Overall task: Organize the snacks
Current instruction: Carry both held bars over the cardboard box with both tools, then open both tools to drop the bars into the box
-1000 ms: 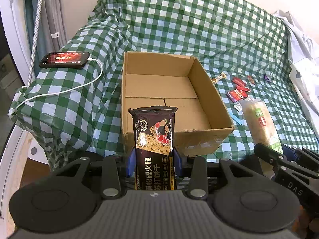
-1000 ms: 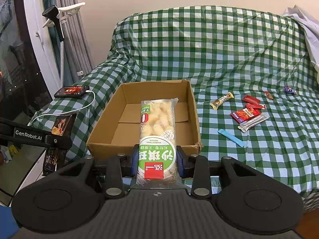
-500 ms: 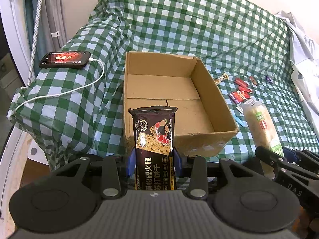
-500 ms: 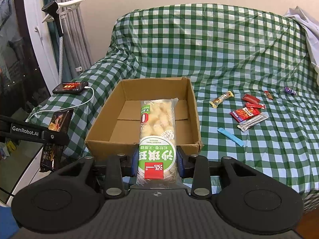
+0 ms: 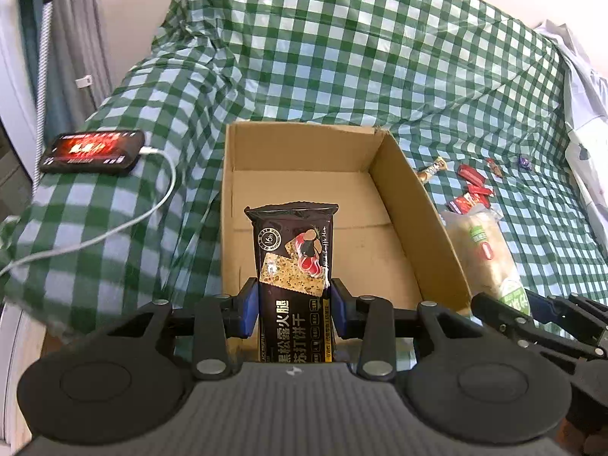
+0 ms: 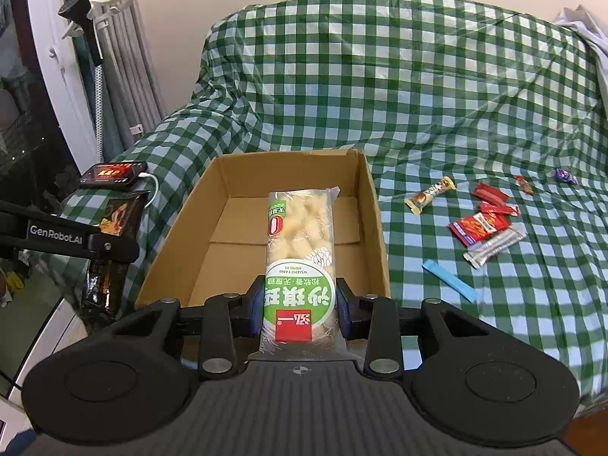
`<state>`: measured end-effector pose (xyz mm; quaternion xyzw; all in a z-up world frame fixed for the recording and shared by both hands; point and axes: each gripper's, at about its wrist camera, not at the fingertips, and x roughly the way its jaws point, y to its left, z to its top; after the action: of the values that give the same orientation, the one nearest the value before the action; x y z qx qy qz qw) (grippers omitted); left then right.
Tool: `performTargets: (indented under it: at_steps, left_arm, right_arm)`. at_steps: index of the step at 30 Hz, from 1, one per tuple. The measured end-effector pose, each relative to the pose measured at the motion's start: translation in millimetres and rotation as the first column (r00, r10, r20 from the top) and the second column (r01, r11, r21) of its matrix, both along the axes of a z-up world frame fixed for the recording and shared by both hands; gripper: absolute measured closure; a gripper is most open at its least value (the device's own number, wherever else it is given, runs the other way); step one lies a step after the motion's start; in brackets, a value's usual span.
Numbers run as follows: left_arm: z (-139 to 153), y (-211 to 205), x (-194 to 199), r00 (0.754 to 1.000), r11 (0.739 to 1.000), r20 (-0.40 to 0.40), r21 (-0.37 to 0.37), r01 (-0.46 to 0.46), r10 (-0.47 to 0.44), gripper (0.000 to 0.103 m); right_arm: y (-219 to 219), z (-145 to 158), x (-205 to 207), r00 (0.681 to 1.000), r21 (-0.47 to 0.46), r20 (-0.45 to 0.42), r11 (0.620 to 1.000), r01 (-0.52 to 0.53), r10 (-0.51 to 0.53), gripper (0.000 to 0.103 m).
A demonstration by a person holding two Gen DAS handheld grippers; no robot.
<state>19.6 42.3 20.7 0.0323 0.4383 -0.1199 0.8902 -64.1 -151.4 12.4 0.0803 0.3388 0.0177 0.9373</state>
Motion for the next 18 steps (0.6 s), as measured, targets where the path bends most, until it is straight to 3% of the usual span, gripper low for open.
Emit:
performTargets:
  at_steps: [11,18]
  left_arm:
    - [-51,-28,92,0.997,0.999,-0.066,0.04,0.029,-0.027,0.06]
    - [-90,-41,130,0.992,0.996,-0.121,0.071,0.053,-0.044,0.06]
  right_arm:
    - [-7,-32,92,0.997,-0.013,-0.075,1.0,-0.001,0.0,0.065]
    - [-7,-63,128,0.989,-0.004,-0.148,1.0,-0.006,0.005,0.065]
